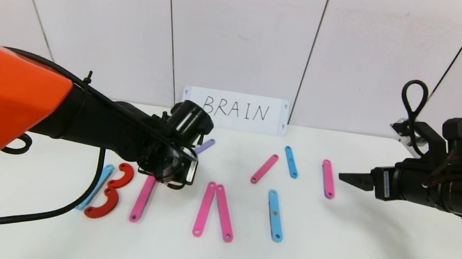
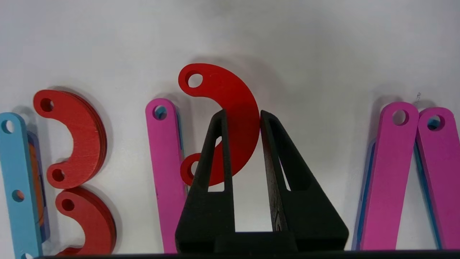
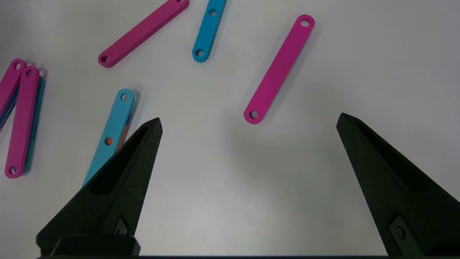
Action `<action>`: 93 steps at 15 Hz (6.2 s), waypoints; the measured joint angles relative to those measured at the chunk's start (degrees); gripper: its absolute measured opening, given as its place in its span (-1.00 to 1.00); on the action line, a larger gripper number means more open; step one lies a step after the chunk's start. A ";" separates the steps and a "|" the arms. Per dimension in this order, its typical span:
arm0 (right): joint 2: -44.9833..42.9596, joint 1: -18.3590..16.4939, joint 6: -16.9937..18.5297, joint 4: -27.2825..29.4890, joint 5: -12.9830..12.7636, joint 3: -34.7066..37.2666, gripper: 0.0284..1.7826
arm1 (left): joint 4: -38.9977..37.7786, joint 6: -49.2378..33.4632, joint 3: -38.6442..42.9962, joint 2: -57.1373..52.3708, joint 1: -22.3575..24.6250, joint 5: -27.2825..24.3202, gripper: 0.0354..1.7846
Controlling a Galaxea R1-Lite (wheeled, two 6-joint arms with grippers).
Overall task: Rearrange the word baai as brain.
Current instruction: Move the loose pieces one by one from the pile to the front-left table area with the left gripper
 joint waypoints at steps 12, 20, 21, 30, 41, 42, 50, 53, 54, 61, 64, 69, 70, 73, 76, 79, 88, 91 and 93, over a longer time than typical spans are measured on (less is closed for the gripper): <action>0.32 0.09 -0.02 0.02 0.02 0.00 0.91 | -0.09 -1.65 0.41 0.91 0.39 -3.24 -0.70; 0.38 0.11 -0.02 0.00 -0.05 0.00 0.91 | -0.13 -1.65 0.30 1.55 0.85 -3.56 -0.68; 0.38 0.11 -0.02 0.00 -0.02 0.00 0.91 | -0.13 -1.65 0.30 1.57 0.85 -3.67 -0.64; 0.38 0.11 -0.02 0.00 0.02 0.00 0.91 | -0.20 -1.57 -0.33 1.49 0.63 -5.35 0.72; 0.38 0.06 -0.02 0.00 -0.06 0.02 0.91 | -5.56 9.05 -7.03 2.26 3.62 -11.28 0.94; 0.38 0.04 -0.02 0.00 -0.05 0.02 0.91 | -5.60 10.59 -7.98 2.82 4.19 -13.56 0.94; 0.38 0.04 -0.11 0.00 -0.05 0.00 0.91 | -6.56 16.40 -19.41 12.35 6.90 -16.90 0.94; 0.38 0.04 -0.10 0.00 -0.05 0.00 0.91 | -6.61 16.76 -22.41 15.41 7.58 -16.87 0.94; 0.38 0.04 -0.10 0.00 -0.06 0.00 0.91 | -6.62 16.85 -22.95 16.09 7.73 -16.90 0.94; 0.27 0.00 -0.11 0.00 -0.05 0.00 0.91 | -6.61 18.19 -25.97 19.41 8.28 -16.53 0.52; 0.29 -0.02 -0.11 0.02 -0.05 0.00 0.91 | -6.75 18.22 -26.71 20.26 8.47 -16.46 -0.07; 0.29 -0.02 -0.10 0.00 -0.06 0.00 0.91 | -6.58 18.12 -26.77 20.53 8.47 -16.53 -0.72; 0.29 -0.02 -0.11 0.00 -0.05 0.00 0.91 | -6.47 18.12 -26.73 20.50 8.47 -16.53 -0.72; 0.29 -0.02 -0.10 0.00 -0.05 0.00 0.91 | -6.19 18.03 -26.34 20.22 8.47 -16.54 -0.72; 0.27 -0.18 -0.10 0.00 -0.05 0.00 0.91 | -5.51 17.46 -24.83 18.32 8.35 -15.60 -0.72; 0.21 -0.24 -0.11 0.00 -0.06 0.00 0.91 | -5.79 14.86 -20.33 13.48 7.52 -11.52 -0.72; 0.02 -0.05 -0.13 0.04 -0.05 0.17 0.91 | 1.85 -8.70 -3.23 -4.00 -2.47 1.99 -0.72; 0.07 -0.05 -0.18 0.09 -0.06 0.17 0.91 | 9.48 -19.48 -2.39 -7.36 -6.06 2.18 -0.72; 0.10 0.00 -0.18 0.09 -0.06 0.17 0.91 | 13.26 -26.14 -2.21 -8.58 -7.13 2.24 -0.72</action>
